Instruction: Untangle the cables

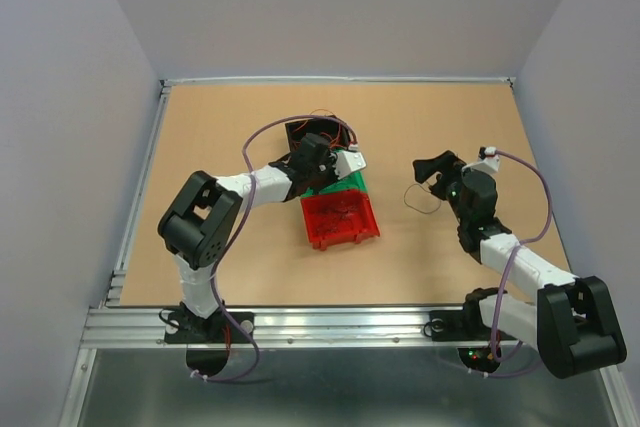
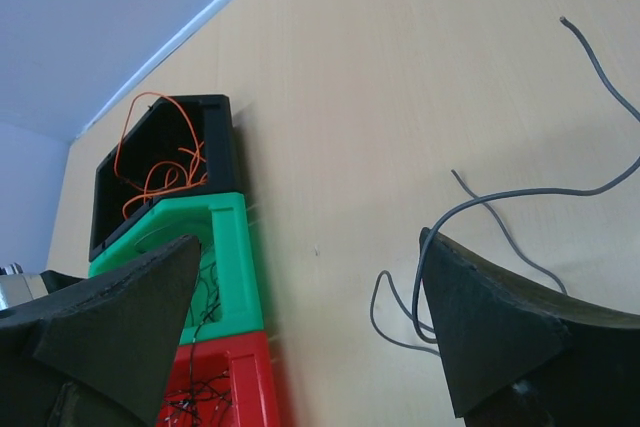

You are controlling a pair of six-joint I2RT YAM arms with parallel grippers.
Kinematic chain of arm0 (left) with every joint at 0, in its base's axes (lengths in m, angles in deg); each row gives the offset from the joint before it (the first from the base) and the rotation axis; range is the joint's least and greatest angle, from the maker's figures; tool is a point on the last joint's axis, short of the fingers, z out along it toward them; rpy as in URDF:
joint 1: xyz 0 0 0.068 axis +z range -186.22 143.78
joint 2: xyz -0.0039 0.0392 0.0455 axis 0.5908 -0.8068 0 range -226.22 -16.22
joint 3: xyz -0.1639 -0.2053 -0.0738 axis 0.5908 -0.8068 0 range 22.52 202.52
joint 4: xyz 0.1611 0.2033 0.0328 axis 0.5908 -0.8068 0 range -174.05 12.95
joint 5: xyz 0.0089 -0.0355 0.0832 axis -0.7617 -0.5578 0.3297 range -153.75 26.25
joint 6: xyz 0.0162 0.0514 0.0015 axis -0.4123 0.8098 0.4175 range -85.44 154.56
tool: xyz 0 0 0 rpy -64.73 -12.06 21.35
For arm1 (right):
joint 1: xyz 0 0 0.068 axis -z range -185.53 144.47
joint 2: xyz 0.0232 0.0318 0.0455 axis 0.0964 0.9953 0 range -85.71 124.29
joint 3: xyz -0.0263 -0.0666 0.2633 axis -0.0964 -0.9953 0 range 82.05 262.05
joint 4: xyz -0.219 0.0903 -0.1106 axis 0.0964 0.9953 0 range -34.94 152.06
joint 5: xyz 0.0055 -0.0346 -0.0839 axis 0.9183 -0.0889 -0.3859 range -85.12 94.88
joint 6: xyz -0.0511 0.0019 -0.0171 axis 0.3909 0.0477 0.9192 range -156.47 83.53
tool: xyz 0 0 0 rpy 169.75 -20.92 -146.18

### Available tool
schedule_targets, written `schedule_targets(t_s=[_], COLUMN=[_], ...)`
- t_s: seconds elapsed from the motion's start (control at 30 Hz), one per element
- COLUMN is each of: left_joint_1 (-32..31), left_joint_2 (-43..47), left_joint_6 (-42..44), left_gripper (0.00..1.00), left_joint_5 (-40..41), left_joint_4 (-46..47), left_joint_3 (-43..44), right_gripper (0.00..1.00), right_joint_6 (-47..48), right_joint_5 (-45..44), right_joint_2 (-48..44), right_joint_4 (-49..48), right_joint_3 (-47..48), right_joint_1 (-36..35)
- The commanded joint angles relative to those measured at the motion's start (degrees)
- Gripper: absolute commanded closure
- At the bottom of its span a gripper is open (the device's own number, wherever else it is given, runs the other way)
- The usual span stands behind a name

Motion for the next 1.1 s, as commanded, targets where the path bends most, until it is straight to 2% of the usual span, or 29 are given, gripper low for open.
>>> schedule_targets(t_s=[0.0, 0.07, 0.1, 0.13, 0.17, 0.2, 0.27, 0.3, 0.4, 0.43, 0.53, 0.57, 0.67, 0.7, 0.73, 0.77, 0.8, 0.83, 0.87, 0.9, 0.93, 1.0, 1.07], left_joint_1=[2.2, 2.3, 2.2, 2.3, 2.3, 2.3, 2.4, 2.4, 2.4, 2.4, 2.4, 2.4, 1.9, 0.5, -0.5, -1.4, -3.5, -4.5, -5.2, -5.8, -6.6, -7.0, -7.0], left_joint_2=[4.7, 6.5, 7.2, 9.1, 10.2, 11.4, 15.4, 16.8, 22.8, 25.2, 28.0, 29.3, 30.5, 30.4, 29.8, 28.1, 27.0, 24.8, 24.0, 23.5, 23.5, 24.7, 27.4], left_joint_6=[0.1, 0.5, 0.6, 0.7, 0.4, 0.4, 0.1, -0.2, -0.8, -1.1, -2.1, -2.4, -2.8, -2.9, -3.2, -3.4, -3.5, -3.8, -4.2, -4.9, -6.4, -7.1, -7.1], left_gripper=[1.0, 0.85, 0.78, 0.65, 0.58, 0.53, 0.46, 0.43, 0.3, 0.25, 0.22, 0.21, 0.2, 0.19, 0.19, 0.19, 0.18, 0.19, 0.19, 0.19, 0.19, 0.2, 0.2], left_joint_5=[-2.4, -4.6, -5.1, -5.6, -6.1, -6.3, -6.8, -6.8, -8.2, -9.2, -11.0, -13.1, -18.7, -19.4, -19.7, -19.5, -19.2, -17.4, -16.8, -15.8, -14.1, -13.1, -10.9], left_joint_4=[-6.1, -6.0, -5.9, -5.7, -4.6, -4.1, -2.9, -2.4, -2.0, -2.0, -3.0, -3.8, -3.4, -3.1, -2.9, -1.8, -0.9, 1.2, 3.0, 5.2, 10.4, 15.7, 21.8], left_joint_3=[-2.6, -3.7, -4.0, -4.4, -5.4, -6.0, -7.1, -7.4, -7.5, -7.0, -5.2, -3.8, -1.7, -0.9, -0.2, 1.1, 1.5, 1.5, 0.8, -0.4, -4.1, -8.7, -15.0], right_gripper=[0.06, 0.06, 0.06, 0.08, 0.1, 0.23, 0.42, 0.61, 0.92, 0.99, 0.99, 0.99, 1.0, 0.99, 0.83, 0.64, 0.51, 0.19, 0.08, 0.02, 0.0, 0.0, 0.0], right_joint_6=[1.3, 1.1, 1.2, 1.3, 1.6, 2.2, 3.1, 3.4, 4.4, 4.3, 4.4, 4.5, 4.5, 4.9, 5.6, 6.1, 6.0, 4.6, 3.1, 1.5, 0.2, -5.3, -8.2], right_joint_5=[0.1, -2.1, -3.0, -3.6, -3.7, -3.2, -1.9, -1.8, -0.8, 0.7, 5.3, 9.9, 15.8, 15.9, 15.1, 9.9, 6.9, 0.2, -3.3, -6.8, -9.6, -18.4, -22.9], right_joint_2=[-0.5, 0.4, 0.8, 2.2, 2.6, 3.2, 3.3, 3.1, 1.6, 0.8, -1.8, -2.4, -4.2, -4.4, -4.4, -4.0, -3.5, -2.3, -1.7, -0.8, 1.0, 3.6, 6.6], right_joint_4=[-1.2, 1.9, 6.3, 8.2, 9.5, 10.2, 9.3, 9.1, 9.4, 9.5, 7.4, 6.3, 3.7, 4.1, 7.9, 11.2, 13.6, 16.6, 17.6, 18.3, 20.3, 27.1, 31.7], right_joint_3=[2.3, 3.7, 6.2, 7.3, 8.2, 8.9, 9.2, 9.4, 10.0, 10.1, 9.7, 9.3, 9.2, 9.8, 10.8, 12.0, 12.7, 13.1, 12.9, 12.3, 12.3, 14.1, 17.3], right_joint_1=[-0.6, -0.6, -0.6, -0.5, -0.5, -0.7, -1.2, -1.5, -2.5, -2.8, -3.0, -3.1, -3.2, -3.2, -3.2, -3.2, -3.2, -3.2, -3.2, -3.2, -3.2, -3.2, -3.2])
